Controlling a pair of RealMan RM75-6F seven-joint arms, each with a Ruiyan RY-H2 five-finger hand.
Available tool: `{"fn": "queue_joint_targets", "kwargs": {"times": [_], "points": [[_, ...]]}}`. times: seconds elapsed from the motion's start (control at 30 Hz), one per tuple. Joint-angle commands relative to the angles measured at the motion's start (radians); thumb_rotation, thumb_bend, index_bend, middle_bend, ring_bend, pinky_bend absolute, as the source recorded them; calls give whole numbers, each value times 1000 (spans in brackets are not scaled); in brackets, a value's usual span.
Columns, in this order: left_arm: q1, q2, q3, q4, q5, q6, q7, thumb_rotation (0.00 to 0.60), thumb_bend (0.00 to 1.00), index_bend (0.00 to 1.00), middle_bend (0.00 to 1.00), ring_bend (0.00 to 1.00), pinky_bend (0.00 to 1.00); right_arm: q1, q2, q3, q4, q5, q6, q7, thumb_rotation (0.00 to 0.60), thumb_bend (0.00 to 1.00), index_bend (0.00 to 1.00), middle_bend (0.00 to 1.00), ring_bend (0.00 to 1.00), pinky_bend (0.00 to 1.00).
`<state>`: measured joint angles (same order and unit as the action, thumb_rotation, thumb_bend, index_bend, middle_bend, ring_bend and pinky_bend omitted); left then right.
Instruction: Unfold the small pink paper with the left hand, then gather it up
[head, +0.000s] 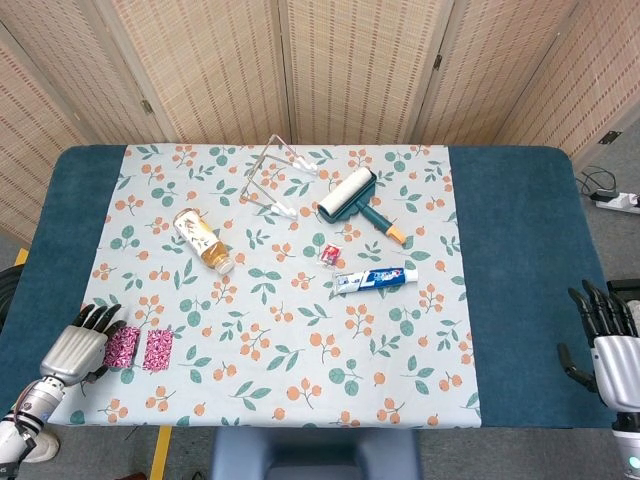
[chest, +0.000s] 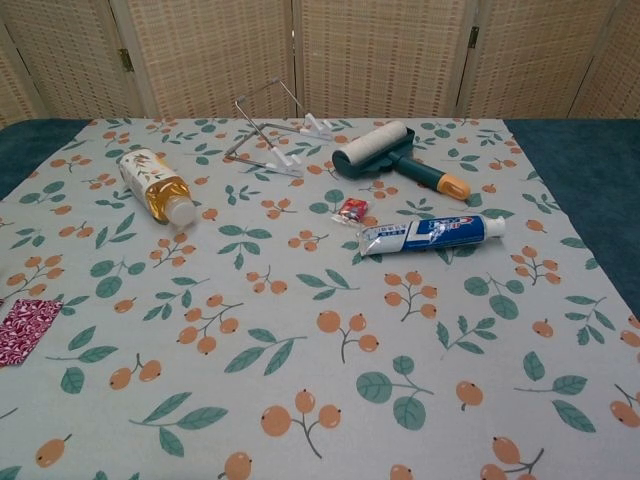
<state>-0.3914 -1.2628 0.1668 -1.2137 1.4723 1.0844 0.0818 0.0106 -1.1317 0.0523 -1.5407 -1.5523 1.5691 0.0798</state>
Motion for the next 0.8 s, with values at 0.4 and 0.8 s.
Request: {"fn": "queue_joint_targets", "kwargs": {"times": [0.4, 0.8], "points": [[11, -18, -8, 69, 18, -45, -27, 597, 296, 186, 0, 0, 0, 0, -5, -2, -5, -9, 4, -13, 600, 457, 0, 0, 0, 0], [4, -19, -30, 62, 33, -49, -16, 598, 297, 171, 0, 0, 0, -8, -2, -5, -16, -9, 15, -20, 600, 457, 0, 0, 0, 0]]}}
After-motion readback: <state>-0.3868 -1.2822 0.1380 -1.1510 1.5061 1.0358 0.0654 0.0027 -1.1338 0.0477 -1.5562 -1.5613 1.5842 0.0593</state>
